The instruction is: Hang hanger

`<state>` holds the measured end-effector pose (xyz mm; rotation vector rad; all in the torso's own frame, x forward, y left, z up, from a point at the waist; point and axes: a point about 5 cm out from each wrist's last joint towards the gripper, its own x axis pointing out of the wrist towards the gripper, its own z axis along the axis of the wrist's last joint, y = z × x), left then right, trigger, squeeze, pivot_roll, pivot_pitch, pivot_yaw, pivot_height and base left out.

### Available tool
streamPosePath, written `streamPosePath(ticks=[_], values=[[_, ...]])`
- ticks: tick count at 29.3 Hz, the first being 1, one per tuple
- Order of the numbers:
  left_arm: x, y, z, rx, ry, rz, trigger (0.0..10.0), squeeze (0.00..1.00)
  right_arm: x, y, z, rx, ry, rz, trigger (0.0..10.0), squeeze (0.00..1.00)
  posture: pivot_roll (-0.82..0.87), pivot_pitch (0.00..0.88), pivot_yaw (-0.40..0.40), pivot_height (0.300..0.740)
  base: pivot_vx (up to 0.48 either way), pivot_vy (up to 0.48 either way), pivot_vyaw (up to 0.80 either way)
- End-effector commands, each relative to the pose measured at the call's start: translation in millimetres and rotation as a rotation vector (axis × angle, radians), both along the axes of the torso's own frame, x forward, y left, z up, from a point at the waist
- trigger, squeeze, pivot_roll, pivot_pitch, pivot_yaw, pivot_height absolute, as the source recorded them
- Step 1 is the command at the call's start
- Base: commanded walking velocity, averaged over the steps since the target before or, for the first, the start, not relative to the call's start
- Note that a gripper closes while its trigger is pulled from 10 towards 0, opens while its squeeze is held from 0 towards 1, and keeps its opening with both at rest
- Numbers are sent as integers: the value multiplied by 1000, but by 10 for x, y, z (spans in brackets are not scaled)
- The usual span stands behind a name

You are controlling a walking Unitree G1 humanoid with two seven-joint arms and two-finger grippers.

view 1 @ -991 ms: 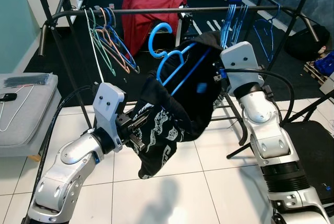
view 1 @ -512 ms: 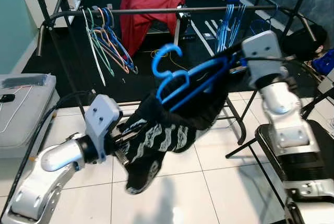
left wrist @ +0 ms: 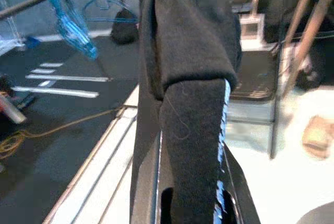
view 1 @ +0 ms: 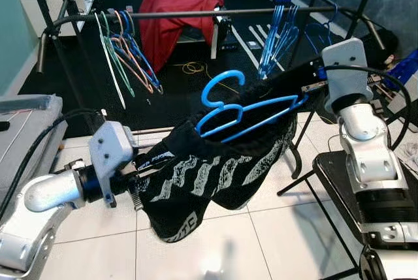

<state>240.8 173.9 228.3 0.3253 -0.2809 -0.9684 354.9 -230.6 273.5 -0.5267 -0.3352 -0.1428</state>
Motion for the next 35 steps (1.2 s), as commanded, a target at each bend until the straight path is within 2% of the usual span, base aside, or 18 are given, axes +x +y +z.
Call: streamPosePath(ticks=[1,2,4,5,6,10,11,12,13,15,19,21,25,32,34,35], values=[[-44,82,275,-123,-105,-32,10000,0,15,-132,-151,60,75,-51,0,0,-99,79,-44,740,0,0,0],[-44,82,275,-123,-105,-32,10000,0,15,-132,-151,60,75,-51,0,0,-99,79,-44,740,0,0,0],[-32,195,400,-250,-129,-49,10000,0,39,-69,-210,125,101,-12,0,0,-84,83,-40,740,0,0,0],[-32,195,400,-250,-129,-49,10000,0,39,-69,-210,125,101,-12,0,0,-84,83,-40,740,0,0,0],[-40,222,428,-291,-134,-66,10000,0,46,-44,-231,148,109,4,0,0,-84,83,-40,740,0,0,0],[-36,236,401,-276,-133,-67,10000,0,53,-24,-236,174,111,18,0,0,-84,83,-40,740,0,0,0],[-2,245,232,-154,-90,-38,10000,0,59,8,-208,227,102,52,0,0,-75,90,-39,740,0,0,0],[-2,245,232,-154,-90,-38,10000,0,59,8,-208,227,102,52,0,0,-75,90,-39,740,0,0,0],[21,250,123,-70,-68,-13,10000,0,57,18,-190,263,94,69,0,0,-75,89,-39,740,0,0,0],[86,282,-46,46,-41,51,10000,0,53,29,-160,334,79,105,0,0,-71,85,-37,740,0,0,0],[152,341,-117,77,-31,105,10000,0,56,44,-146,399,74,140,0,0,-66,82,-38,740,0,0,0],[169,374,-116,62,-25,115,10000,0,62,52,-137,414,74,148,0,0,-64,90,-33,740,0,0,0],[146,454,61,-87,-44,82,10000,0,74,59,-126,429,90,170,0,0,-88,116,-35,740,0,0,0],[180,458,88,-135,-65,78,10000,0,54,85,-184,444,111,179,0,0,-107,120,-33,740,0,0,0],[200,441,75,-141,-68,80,10000,0,44,112,-212,461,118,186,0,0,-104,147,-30,740,0,0,0],[216,405,79,-177,-75,76,10000,0,28,170,-258,508,128,221,0,0,-109,136,-25,740,0,0,0]])
